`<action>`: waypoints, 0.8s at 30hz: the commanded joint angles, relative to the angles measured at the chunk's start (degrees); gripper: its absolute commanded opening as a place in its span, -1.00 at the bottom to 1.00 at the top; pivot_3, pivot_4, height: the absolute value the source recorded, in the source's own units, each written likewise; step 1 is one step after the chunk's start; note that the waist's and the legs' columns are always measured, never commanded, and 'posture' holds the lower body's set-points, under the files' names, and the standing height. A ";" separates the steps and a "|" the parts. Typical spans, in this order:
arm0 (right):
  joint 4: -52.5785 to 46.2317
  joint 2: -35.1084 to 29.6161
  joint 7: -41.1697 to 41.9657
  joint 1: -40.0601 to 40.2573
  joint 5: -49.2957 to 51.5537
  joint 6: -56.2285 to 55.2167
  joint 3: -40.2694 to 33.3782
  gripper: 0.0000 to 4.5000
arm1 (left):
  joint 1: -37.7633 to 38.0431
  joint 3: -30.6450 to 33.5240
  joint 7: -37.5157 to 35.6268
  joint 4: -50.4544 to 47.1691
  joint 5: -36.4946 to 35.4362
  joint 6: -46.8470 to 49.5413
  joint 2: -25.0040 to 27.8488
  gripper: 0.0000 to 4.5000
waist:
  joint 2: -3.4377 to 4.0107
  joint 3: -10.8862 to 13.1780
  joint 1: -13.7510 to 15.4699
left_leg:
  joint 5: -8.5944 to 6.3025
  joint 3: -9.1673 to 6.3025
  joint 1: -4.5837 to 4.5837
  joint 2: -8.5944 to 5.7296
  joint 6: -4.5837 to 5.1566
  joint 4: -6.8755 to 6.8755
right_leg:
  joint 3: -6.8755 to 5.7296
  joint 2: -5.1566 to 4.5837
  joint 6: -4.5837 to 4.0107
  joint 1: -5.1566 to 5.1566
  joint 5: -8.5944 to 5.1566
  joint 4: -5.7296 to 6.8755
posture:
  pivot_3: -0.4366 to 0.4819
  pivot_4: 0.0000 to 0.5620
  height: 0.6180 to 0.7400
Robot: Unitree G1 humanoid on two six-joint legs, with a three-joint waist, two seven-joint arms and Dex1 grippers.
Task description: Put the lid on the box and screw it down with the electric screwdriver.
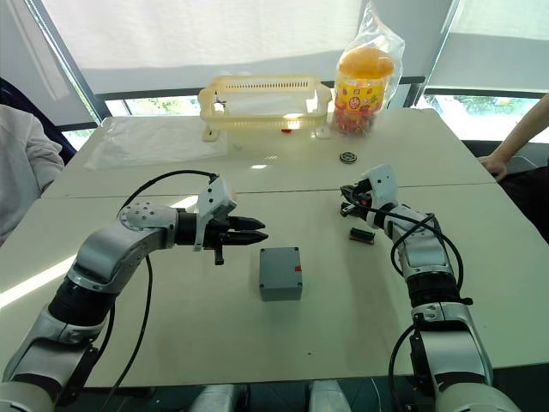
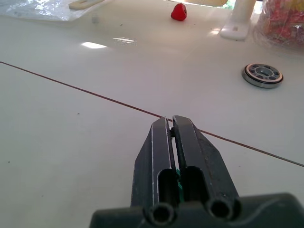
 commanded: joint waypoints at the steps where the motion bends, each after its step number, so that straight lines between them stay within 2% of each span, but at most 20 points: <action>1: -12.18 -2.83 1.93 2.30 2.91 4.04 -2.22 -0.98 | -0.88 -0.65 -1.34 -1.55 0.20 -1.18 0.75 -0.50 | 0.00 0.00 0.15 | 0.00 0.00 0.00 0.00 0.00 0.00 | 0.00 0.00 0.00 0.00 0.00 0.00 | -0.05 -0.47 1.00; 6: -36.44 -7.12 8.01 11.82 12.50 17.22 -2.92 -0.98 | 0.04 -1.75 -4.00 -2.69 0.90 -2.13 3.86 -0.50 | 0.00 0.00 0.20 | 0.00 -0.03 -0.04 0.00 0.01 -0.01 | 0.00 0.00 0.02 -0.06 -0.02 0.04 | -0.05 -0.47 1.00; 11: -52.17 -8.82 8.06 18.78 19.49 27.09 -2.91 -0.98 | 0.67 -2.38 -5.92 -3.36 1.56 -3.27 6.11 -0.50 | -0.01 0.00 0.07 | -0.01 -0.04 0.00 0.01 0.01 0.01 | -0.01 0.01 -0.01 -0.05 -0.04 0.15 | -0.05 -0.47 1.00; 16: -56.95 -7.12 5.66 21.05 19.95 29.71 0.48 -0.98 | 0.97 -2.60 -7.08 -3.83 2.12 -3.91 7.36 -0.50 | -0.03 0.00 0.20 | -0.01 -0.03 0.00 0.01 0.01 0.03 | 0.00 0.00 -0.05 -0.05 -0.07 0.14 | -0.05 -0.47 1.00; 24: -55.46 -6.91 5.55 21.22 17.30 27.53 5.12 -0.98 | 0.87 -2.74 -6.84 -3.14 3.12 -4.33 7.04 -0.50 | -0.05 0.01 0.25 | -0.01 -0.03 -0.02 0.01 0.01 0.06 | -0.01 0.00 -0.04 -0.06 -0.06 0.14 | -0.05 -0.47 1.00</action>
